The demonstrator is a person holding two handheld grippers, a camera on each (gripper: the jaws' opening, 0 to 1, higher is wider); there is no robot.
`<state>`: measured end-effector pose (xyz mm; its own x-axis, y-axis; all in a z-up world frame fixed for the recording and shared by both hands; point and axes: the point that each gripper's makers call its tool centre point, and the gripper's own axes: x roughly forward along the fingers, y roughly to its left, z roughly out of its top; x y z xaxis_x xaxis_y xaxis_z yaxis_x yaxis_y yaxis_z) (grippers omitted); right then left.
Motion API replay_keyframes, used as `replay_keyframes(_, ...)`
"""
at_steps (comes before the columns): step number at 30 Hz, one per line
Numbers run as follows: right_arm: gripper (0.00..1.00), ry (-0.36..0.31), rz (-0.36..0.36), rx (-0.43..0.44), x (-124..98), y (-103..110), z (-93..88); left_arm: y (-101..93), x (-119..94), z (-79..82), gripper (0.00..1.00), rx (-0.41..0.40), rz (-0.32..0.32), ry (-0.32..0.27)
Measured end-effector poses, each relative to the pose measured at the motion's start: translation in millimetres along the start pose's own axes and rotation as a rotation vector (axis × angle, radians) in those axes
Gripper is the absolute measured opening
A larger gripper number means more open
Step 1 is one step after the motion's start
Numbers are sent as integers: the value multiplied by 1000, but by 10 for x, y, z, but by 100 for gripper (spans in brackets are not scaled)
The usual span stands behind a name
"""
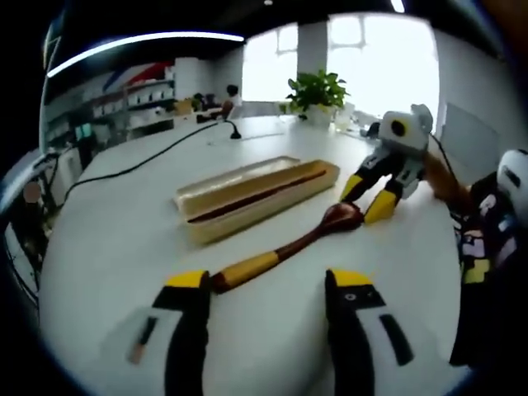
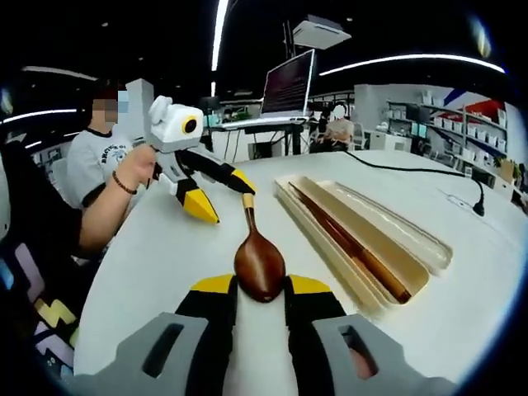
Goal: Arrange the utensils inside the cutlery case until each visible utensil rests in its matching compartment.
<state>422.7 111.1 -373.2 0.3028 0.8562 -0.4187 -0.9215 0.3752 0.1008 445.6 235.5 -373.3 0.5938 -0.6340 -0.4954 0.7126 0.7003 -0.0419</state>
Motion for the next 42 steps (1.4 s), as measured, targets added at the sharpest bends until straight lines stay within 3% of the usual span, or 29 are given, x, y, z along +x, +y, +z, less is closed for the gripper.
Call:
replay_keyframes(14,17,-6,108,233,-37,147,39,57,9,8,61,16,34,-6)
replay_keyframes(18,6,2,125,320,-49,125,6,110,-11,9,59,5,55,-8)
replay_keyframes(20,0,-3,113,324,-49,78,2,138,-21,13,51,-2,61,-15)
replay_keyframes(22,0,-7,109,324,-44,70,6,51,-3,54,36,-54,1,-44)
replay_keyframes(24,0,-4,109,316,-38,85,7,-7,24,84,29,-125,-42,-61)
replay_keyframes(28,0,-3,105,299,-39,91,-4,107,55,78,23,-93,15,-62)
replay_keyframes(36,3,3,107,274,-84,125,-10,122,60,70,22,-92,17,-65)
replay_keyframes(42,5,-56,88,229,-224,84,151,103,56,65,22,-92,16,-66)
